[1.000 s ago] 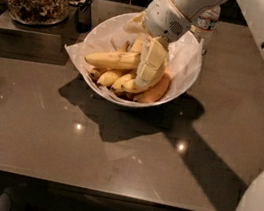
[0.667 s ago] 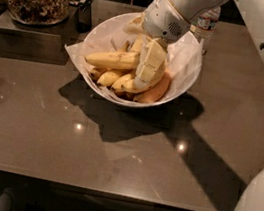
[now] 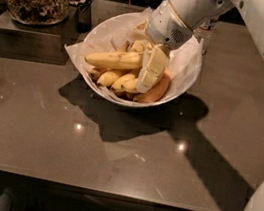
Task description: Pick banana from white bowl
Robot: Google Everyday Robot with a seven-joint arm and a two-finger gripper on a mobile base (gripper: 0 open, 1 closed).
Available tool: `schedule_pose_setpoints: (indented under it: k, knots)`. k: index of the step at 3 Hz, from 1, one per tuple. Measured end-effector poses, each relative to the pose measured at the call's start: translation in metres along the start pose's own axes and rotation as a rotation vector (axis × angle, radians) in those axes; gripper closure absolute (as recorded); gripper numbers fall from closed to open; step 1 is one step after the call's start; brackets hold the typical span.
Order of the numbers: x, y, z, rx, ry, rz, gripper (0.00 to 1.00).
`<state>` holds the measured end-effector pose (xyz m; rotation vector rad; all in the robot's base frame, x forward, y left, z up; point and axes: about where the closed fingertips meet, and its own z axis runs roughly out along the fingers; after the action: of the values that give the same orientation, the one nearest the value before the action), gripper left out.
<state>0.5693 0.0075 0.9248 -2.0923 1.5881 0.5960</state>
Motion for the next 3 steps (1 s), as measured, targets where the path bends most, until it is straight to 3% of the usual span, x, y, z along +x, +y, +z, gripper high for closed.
schedule_pose_setpoints:
  k: [3]
  knots:
    - [-0.0003, -0.0007, 0.0005, 0.002, -0.001, 0.0, 0.66]
